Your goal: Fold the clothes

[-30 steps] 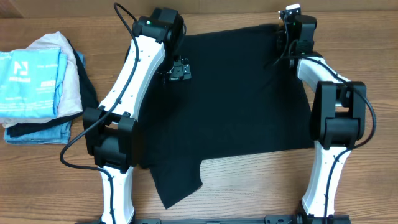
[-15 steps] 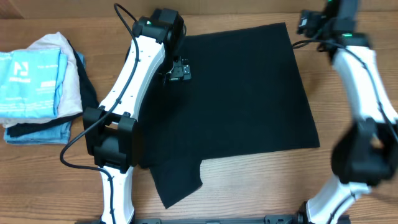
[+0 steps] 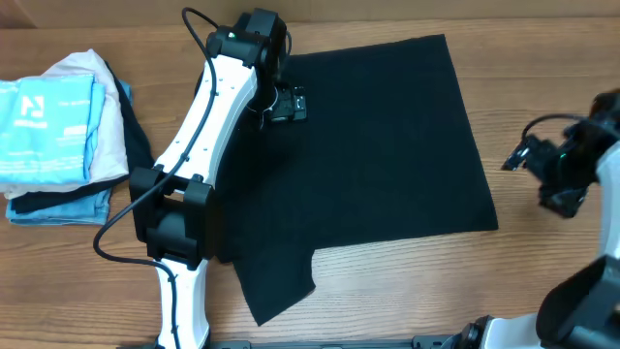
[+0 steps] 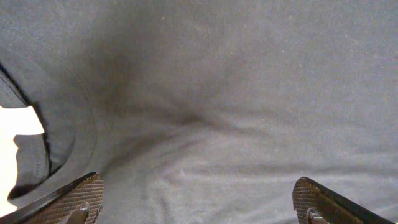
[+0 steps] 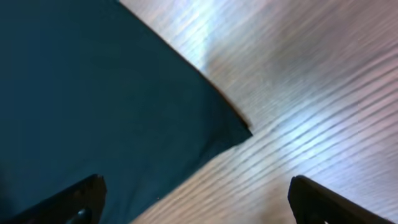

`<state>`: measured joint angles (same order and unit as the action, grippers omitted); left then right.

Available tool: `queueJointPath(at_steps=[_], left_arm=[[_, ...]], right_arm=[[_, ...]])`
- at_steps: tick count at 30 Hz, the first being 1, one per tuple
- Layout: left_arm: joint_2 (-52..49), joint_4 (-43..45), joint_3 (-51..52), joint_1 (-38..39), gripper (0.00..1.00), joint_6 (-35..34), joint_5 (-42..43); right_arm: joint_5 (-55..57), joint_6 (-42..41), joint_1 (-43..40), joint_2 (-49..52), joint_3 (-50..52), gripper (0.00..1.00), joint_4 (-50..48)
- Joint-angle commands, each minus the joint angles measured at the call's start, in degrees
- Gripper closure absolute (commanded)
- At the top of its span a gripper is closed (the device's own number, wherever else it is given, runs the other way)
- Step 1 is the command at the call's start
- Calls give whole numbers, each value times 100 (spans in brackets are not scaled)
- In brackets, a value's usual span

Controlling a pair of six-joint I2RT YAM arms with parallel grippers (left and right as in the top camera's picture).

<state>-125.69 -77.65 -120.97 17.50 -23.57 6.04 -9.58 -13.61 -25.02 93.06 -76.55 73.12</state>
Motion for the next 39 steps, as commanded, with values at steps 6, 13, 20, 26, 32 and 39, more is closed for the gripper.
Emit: queueJointPath(at_steps=[6,13,20,26,32,39], left_arm=[[85,13,15,-22,0,129,114],[85,13,15,-22,0,129,105],[85,13,15,-22,0,129,105],[85,15,15,-22,0,129,103],[85,15,15,-22,0,129,105],[85,13,15,-22,0,129,105]], right_arm=[[66,-754,20,-4,2205,16,-1644],[310,-787,20,46,2723,29,-2610],[308,-789,20,50,2964,42,-3051],[251,-789,31,50,2970,48,-3082],[199,-682,258,50,3235,48,-3097],[205,-503,428,50,3235,57,-3021]])
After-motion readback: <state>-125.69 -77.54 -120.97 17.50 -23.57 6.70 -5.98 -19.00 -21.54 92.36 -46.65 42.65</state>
